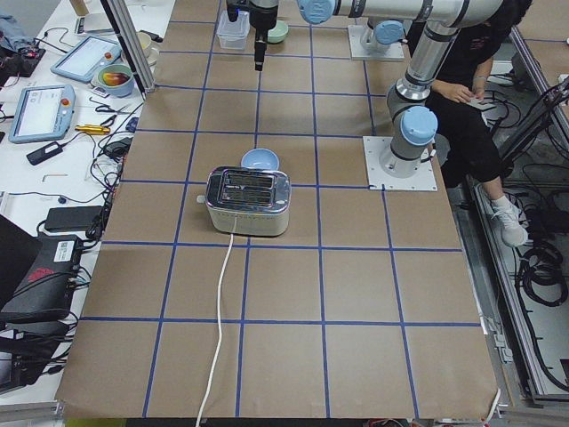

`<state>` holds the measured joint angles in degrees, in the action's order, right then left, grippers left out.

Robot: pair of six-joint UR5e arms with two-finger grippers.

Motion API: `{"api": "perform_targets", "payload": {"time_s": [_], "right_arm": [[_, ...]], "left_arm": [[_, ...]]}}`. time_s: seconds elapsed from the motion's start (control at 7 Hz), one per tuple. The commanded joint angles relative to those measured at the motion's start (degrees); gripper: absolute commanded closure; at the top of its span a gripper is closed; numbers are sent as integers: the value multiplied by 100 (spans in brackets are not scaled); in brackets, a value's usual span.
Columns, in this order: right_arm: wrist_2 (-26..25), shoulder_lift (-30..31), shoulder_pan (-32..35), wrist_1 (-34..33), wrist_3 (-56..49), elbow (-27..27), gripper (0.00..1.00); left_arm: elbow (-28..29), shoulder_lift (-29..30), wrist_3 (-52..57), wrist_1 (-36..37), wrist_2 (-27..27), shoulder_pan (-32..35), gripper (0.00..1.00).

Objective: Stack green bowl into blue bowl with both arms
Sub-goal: 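Lower left gripper onto blue bowl while right gripper descends to green bowl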

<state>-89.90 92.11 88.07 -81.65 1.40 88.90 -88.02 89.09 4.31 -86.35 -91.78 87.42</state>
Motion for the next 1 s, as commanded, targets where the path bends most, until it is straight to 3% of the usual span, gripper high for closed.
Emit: {"api": "perform_targets", "payload": {"time_s": [0.0,0.43,0.57,0.86], "right_arm": [[-19,0,0,0,1,-13,0],[-28,0,-9,9,18,-39,0],[-28,-26,-9,9,18,-39,0],[-54,-131,-87,-26,1,22,0]], "left_arm": [[-48,3,-1,4,2,21,0],[-329,-58,87,-232,-42,-66,0],[-616,212,218,-163,-33,-206,0],[-1529,521,567,791,-42,-671,0]]}}
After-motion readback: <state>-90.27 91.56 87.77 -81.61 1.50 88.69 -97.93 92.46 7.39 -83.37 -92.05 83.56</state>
